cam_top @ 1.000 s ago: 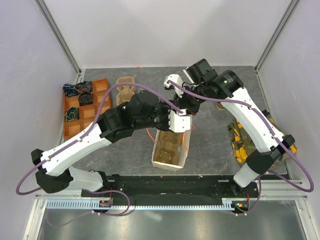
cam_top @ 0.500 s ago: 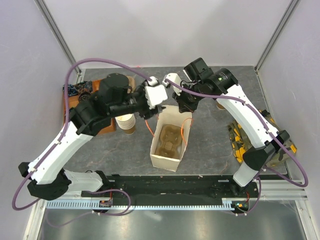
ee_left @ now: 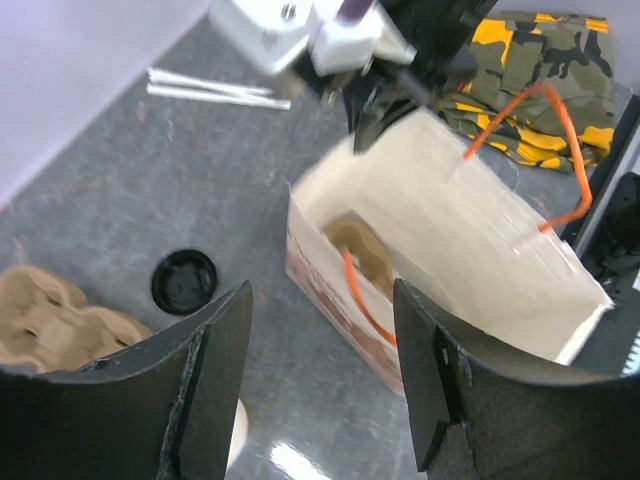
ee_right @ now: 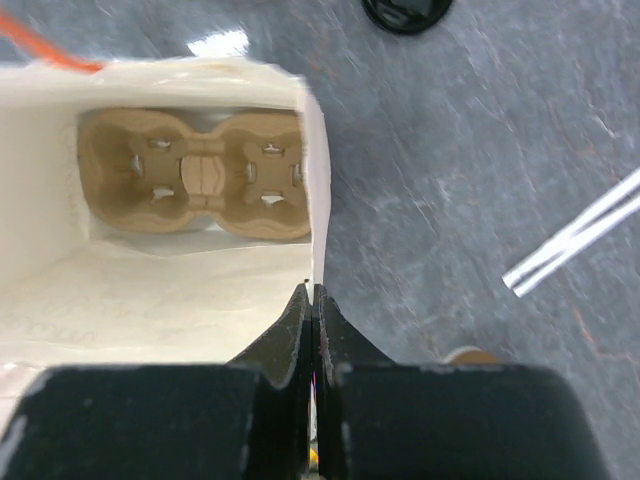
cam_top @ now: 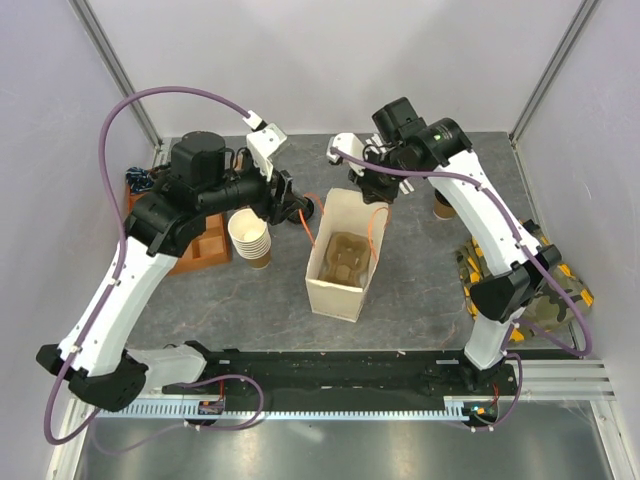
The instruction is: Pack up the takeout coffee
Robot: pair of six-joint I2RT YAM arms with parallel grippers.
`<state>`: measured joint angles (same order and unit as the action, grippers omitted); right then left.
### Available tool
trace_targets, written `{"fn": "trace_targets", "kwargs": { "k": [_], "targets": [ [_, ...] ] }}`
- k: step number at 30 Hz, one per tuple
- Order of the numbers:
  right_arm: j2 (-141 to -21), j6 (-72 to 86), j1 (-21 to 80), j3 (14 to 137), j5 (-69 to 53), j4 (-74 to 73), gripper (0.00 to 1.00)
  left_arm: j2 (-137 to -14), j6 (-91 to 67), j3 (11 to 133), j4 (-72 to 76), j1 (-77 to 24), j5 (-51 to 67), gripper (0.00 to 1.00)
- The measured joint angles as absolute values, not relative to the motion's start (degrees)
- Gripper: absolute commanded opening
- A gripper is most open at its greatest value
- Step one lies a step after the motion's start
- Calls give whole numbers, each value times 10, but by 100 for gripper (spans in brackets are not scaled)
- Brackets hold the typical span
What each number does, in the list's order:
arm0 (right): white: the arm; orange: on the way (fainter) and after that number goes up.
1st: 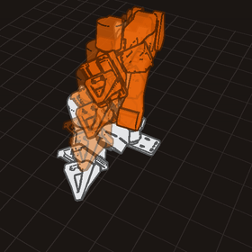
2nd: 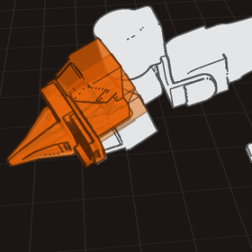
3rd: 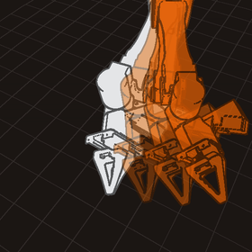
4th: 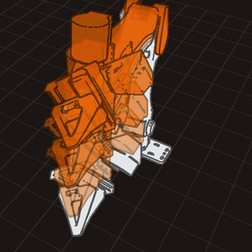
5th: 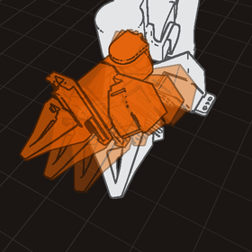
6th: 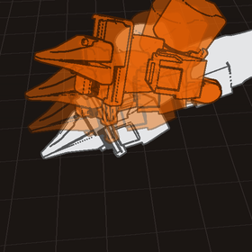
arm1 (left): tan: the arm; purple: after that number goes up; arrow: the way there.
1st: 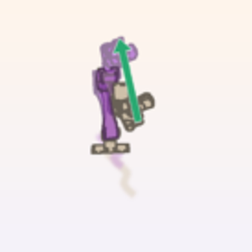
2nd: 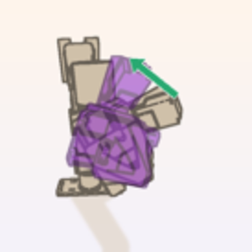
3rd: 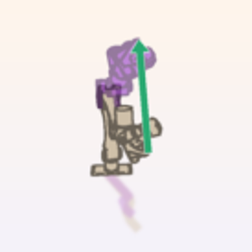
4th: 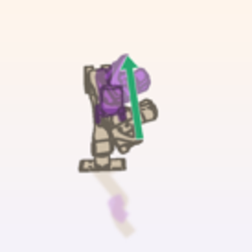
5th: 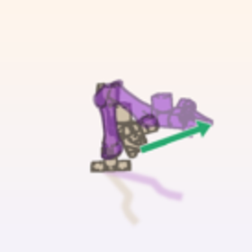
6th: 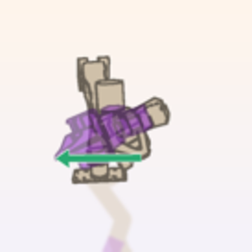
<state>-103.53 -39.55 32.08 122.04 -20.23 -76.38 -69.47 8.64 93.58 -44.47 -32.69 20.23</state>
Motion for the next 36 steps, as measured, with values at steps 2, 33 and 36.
{"fn": "trace_targets", "kwargs": {
  "k": [2,33,36],
  "targets": [
    [-1035,-407,311,1220,-197,-768,0,-699,69,925,-444,-315,211,66],
    [-1110,-550,215,1304,-159,-775,11,-675,-33,746,-311,-223,438,81],
    [-1110,-547,216,1304,-157,-772,31,-675,-33,746,-307,-223,438,81]
  ]
}}
